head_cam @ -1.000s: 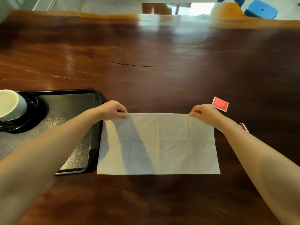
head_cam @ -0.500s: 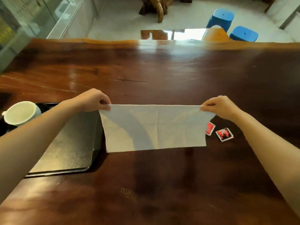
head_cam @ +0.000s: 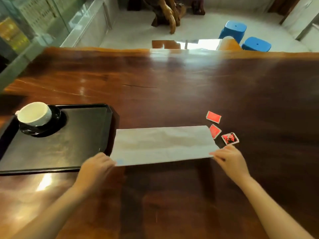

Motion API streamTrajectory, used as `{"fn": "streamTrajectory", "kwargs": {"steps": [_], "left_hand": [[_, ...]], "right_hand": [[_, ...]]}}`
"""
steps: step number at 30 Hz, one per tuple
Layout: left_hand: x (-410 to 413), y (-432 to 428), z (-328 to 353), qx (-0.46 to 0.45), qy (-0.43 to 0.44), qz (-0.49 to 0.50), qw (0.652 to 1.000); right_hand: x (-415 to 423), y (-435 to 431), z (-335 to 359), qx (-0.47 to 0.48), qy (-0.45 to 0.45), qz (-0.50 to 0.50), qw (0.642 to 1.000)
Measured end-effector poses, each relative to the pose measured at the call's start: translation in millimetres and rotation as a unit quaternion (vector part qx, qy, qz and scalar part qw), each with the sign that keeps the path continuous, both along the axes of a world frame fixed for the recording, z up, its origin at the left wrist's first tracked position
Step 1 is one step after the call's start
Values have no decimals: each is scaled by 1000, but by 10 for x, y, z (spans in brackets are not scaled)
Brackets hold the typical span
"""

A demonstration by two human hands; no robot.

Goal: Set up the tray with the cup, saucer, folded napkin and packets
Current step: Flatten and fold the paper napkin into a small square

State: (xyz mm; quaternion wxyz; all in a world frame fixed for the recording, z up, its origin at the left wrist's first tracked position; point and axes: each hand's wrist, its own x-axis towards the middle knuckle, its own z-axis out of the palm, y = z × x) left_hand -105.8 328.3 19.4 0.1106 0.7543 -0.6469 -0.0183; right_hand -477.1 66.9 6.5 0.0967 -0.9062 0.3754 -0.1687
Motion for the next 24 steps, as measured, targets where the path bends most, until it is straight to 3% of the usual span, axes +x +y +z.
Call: {"fn": "streamTrajectory", "kwargs": {"steps": [5,11,20,24], "left_hand": [[-498,415,-500,62,24,22,998],[-671,544,-592,74,-8,37,997],[-696,645,-700,85,-85,-1,993],[-831,577,-562,106,-75,40,991]], "right_hand": [[-390,490,-628,75,43,-67,994],[-514,669,-748,84,26,-88,992],[-564,740,-824,8,37,-55,998],[-586,738,-839,-46,60,-15,997]]}}
